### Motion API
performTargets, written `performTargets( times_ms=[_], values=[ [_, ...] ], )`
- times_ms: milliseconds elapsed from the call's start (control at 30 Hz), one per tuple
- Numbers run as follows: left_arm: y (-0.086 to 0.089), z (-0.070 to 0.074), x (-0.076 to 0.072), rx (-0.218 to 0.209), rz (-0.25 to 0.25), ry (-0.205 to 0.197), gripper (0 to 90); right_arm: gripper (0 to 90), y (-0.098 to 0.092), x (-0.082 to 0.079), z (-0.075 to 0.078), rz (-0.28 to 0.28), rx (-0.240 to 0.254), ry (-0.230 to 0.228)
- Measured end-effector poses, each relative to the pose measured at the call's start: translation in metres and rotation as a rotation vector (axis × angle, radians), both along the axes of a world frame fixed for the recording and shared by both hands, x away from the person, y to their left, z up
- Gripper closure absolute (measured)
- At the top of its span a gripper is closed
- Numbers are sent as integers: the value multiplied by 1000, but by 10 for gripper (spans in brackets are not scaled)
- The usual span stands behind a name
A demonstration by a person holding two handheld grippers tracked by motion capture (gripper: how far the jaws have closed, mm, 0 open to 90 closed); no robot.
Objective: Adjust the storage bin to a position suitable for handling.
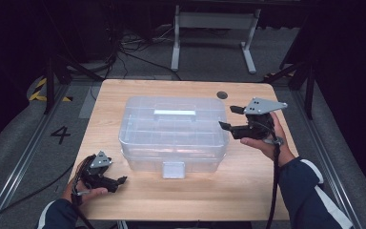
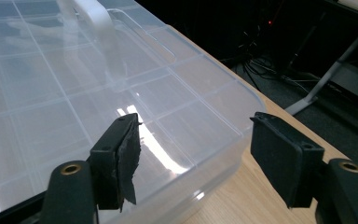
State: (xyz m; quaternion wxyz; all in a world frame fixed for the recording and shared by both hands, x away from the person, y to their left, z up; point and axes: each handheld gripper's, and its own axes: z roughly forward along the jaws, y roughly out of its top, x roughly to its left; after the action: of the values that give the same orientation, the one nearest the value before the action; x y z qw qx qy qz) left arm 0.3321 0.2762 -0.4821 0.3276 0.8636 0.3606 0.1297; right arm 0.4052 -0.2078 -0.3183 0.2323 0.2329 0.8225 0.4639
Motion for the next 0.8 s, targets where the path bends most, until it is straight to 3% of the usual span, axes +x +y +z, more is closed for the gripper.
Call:
performTargets(
  times_ms=[800],
  values=[
    [0,0,0,-1,3,1,45,345,37,6,5,78,-15,13]
  ],
)
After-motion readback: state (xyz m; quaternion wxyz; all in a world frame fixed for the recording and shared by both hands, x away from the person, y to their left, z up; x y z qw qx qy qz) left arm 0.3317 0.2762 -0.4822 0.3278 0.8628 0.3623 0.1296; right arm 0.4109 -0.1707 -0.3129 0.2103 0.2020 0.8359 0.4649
